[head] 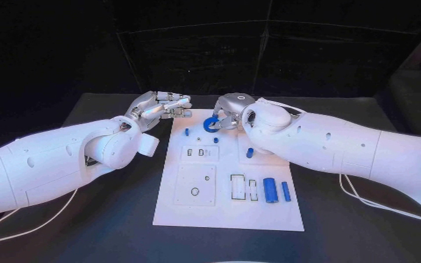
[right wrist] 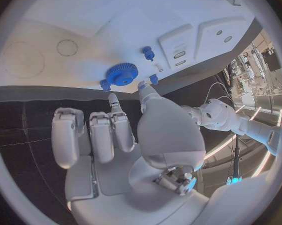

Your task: Assemble the parts on the task board

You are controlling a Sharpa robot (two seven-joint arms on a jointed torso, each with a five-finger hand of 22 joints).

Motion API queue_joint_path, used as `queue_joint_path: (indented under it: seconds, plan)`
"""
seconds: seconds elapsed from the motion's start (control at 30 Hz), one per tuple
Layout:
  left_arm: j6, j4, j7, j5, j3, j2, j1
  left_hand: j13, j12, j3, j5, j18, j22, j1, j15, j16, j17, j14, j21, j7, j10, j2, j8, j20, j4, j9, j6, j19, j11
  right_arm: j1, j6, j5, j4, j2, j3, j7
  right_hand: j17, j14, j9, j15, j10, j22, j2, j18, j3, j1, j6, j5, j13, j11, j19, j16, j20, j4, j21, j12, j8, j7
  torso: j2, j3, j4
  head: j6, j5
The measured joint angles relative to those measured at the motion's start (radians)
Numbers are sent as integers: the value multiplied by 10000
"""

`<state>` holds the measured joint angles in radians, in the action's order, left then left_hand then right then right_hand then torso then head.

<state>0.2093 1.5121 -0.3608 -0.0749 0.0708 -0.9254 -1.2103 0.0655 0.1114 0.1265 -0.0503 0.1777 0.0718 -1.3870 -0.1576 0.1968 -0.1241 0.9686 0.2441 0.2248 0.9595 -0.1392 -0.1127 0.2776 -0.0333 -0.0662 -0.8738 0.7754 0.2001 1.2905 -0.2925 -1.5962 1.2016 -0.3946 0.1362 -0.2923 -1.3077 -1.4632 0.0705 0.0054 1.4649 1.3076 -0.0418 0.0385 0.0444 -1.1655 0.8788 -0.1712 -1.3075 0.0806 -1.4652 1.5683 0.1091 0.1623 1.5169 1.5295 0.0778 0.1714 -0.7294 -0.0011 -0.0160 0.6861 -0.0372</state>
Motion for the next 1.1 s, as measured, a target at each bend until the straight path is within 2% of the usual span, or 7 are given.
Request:
queue_joint_path:
  seconds: [0.13, 0.3, 0.43, 0.53, 0.7, 0.9, 1.1]
  plan:
    - [-3, -1, 5, 0, 2, -35, -1, 0, 0, 0, 0, -1, 0, 0, 0, 0, 1, 0, 0, 0, 0, 0, 0, 0, 0, 0, 0, 0, 0, 4, -587, 282, 745, -892, 0, 279, 0, 0, 0, 0, 0, 0, 182, 0, 0, -356, 21, -312, 0, 0, 0, 0, 0, -101, 0, 0, 27, -21, 16, -3, 20, -35, -11]
    - [-6, 21, 10, 0, 4, -91, 0, 0, 0, 0, 0, 0, 0, 0, 0, 0, 1, 0, 0, 0, 0, 0, 0, 0, 0, 0, 0, 0, 0, 107, -984, 1072, 1719, -2511, 6, 675, 1, 0, -1, 0, 0, -1, 184, -1, 344, -1697, 87, -300, 0, 0, 0, 0, 0, -984, -70, -113, 44, -87, 63, -12, 80, -92, -40]
    - [-4, 9, 10, 0, 3, -113, 0, 0, 0, 0, 0, 0, 0, 0, 0, 0, 1, 0, 0, 0, 0, 0, 0, 0, 0, 0, 0, 0, 0, 144, -1015, 1932, 2254, -3540, 4, 1080, 1, 0, 9, 0, 0, -1, 245, 0, 475, -1891, 211, -299, 0, -1, 0, 0, -1, -1132, -116, -172, 156, -86, 102, -15, 157, -138, -84]
    - [0, -31, -7, 0, 3, -95, 0, 0, 0, 0, 0, 0, 0, 0, 0, 0, 2, 0, 0, 0, 0, 0, 0, 0, 0, 0, 0, 0, 0, 148, -1018, 2505, 2507, -4150, 14, 1495, 2, 0, 21, 0, 0, -1, 195, 0, 454, -1940, 268, -299, 0, -1, 0, 0, 0, -1153, -280, -390, 210, -86, 133, -9, 214, -184, -7]
    - [22, -243, -163, 0, 3, -43, 0, 17, 0, -128, 0, 1, -11, -190, -51, -40, -54, 100, -41, 0, 58, -190, 0, -22, -128, -8, 0, 75, 50, 149, -1027, 3070, 2487, -4530, 16, 2175, 2, 0, 20, -1, 0, -1, 192, 1, 427, -1937, 268, -299, 0, -1, 76, 0, -3, -1181, -419, -465, 230, -86, 174, 21, 295, -256, 116]
    - [93, -459, -501, 0, 1, 16, 2, 31, 0, -151, 0, 1, -10, -238, 37, -40, -109, 253, -41, 17, 251, -237, 0, -93, -208, -20, -126, 169, -39, 91, -1117, 3515, 1846, -4739, 17, 2930, 2, -38, 19, -38, -2, -2, 24, -1, 289, -1843, 303, -448, 0, -78, 75, 0, -3, -1126, -419, -465, 295, -120, 225, 81, 399, -292, 215]
    - [151, -545, -698, 0, 0, 49, 2, 31, 0, -151, 0, 1, -9, -238, 37, -40, -108, 253, -40, 17, 251, -237, 0, -58, -208, -19, -126, 204, -39, -71, -1182, 3834, 1407, -4678, 19, 3359, 2, -37, -8, -38, -1, -2, -16, -1, 218, -1883, 194, -565, 0, -77, 75, 0, -3, -1110, -419, -465, 295, -177, 257, 110, 443, -292, 315]
